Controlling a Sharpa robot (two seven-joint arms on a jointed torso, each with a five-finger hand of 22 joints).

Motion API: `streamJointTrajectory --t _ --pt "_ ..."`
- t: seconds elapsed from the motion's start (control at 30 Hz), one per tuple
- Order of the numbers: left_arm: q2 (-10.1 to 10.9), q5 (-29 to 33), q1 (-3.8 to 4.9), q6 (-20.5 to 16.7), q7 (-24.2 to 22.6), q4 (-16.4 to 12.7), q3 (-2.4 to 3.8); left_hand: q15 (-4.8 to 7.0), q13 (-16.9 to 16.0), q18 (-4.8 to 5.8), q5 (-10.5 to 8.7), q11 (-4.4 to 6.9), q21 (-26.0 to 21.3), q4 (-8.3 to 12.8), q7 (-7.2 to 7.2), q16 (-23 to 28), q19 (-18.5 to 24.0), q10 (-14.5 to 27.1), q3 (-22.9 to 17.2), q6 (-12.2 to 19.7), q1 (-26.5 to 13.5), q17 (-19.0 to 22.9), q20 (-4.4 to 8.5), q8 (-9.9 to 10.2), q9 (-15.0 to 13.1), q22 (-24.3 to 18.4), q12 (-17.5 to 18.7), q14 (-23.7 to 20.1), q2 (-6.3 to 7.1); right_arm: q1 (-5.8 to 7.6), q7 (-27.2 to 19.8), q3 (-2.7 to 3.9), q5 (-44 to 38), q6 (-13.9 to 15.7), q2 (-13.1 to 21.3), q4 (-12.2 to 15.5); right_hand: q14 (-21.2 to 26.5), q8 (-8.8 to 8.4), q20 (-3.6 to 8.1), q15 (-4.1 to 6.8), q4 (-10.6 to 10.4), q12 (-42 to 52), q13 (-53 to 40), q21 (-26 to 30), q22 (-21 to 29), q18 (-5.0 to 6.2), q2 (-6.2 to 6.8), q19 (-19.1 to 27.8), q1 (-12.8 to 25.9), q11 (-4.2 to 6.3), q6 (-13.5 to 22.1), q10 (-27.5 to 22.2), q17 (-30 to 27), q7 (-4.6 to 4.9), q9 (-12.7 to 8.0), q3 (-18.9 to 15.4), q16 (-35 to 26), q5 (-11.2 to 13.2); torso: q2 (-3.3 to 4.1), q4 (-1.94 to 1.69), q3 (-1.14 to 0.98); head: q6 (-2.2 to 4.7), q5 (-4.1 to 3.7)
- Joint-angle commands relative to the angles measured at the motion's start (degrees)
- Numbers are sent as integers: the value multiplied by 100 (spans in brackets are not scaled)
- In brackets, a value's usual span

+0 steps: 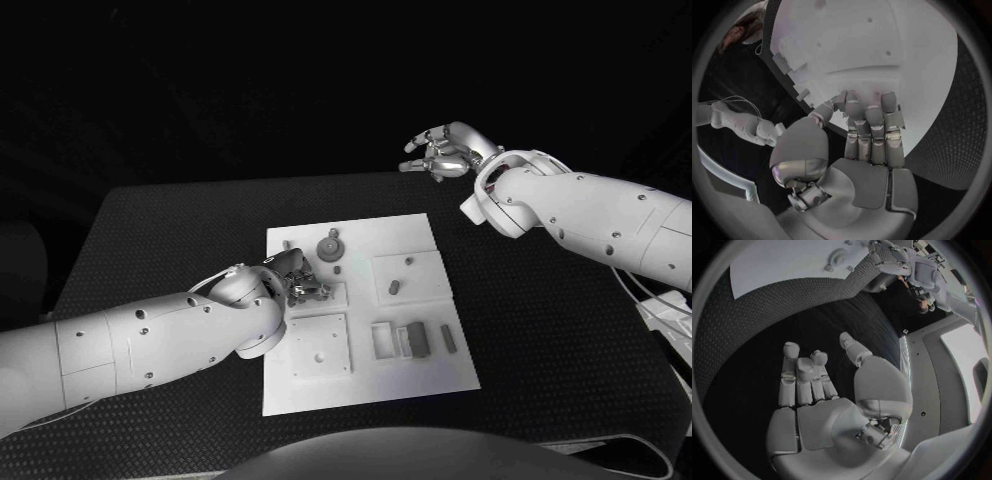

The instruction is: Assemble the parts on the task board

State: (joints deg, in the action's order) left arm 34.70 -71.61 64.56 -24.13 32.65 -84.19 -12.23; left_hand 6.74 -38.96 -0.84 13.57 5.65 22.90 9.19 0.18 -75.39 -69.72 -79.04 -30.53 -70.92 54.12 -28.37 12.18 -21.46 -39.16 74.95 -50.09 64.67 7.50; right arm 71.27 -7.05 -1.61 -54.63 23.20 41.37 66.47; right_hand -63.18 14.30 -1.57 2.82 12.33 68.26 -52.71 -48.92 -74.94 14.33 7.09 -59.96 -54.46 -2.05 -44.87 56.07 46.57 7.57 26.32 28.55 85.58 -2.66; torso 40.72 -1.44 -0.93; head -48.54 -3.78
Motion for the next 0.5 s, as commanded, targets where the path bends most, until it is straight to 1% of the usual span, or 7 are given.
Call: streamJointTrajectory --t 0.03,0.13,0.33,0.5 --pt "-19 -276 0 -61 46 7 0 0 9 -20 -81 35 -9 386 -11 6 -15 8 -365 13 258 9 7 -10 11 119 4 30 -306 -2 -23 3 -2 -65 -1 6 36 -20 17 7 -35 30 6 35 -104 67 16 25 59 -126 -269 -407 -6 217 -9 11 -25 -22 1 1 1 9 -3" --pt "-23 -426 0 -67 58 11 0 0 11 -19 -97 34 -10 386 -10 8 -13 8 -366 16 254 10 7 -9 14 119 6 30 -300 -2 -22 3 -2 -67 1 7 37 -20 17 7 -35 30 6 35 -104 67 16 25 60 -127 -269 -408 -6 217 -10 11 -25 -22 1 0 0 10 -6" --pt "-13 -427 0 9 82 17 0 0 13 -19 -107 34 -11 390 -10 9 -14 7 -368 15 252 12 7 -9 16 119 8 31 -282 -2 -20 3 -2 -70 0 2 37 -20 17 7 -36 30 7 35 -104 67 18 25 61 -127 -269 -408 -6 217 -10 11 -25 -23 1 1 1 4 -8" --pt "-5 -414 0 -14 98 48 0 -1 16 -16 -114 34 -13 344 -11 10 -21 -2 -364 4 200 15 6 -15 22 118 5 36 -224 -2 -21 3 -2 -71 -8 -2 37 -20 17 7 -37 31 7 35 -104 67 18 26 63 -127 -268 -408 -7 218 -10 11 -25 -23 1 -7 3 3 -4"
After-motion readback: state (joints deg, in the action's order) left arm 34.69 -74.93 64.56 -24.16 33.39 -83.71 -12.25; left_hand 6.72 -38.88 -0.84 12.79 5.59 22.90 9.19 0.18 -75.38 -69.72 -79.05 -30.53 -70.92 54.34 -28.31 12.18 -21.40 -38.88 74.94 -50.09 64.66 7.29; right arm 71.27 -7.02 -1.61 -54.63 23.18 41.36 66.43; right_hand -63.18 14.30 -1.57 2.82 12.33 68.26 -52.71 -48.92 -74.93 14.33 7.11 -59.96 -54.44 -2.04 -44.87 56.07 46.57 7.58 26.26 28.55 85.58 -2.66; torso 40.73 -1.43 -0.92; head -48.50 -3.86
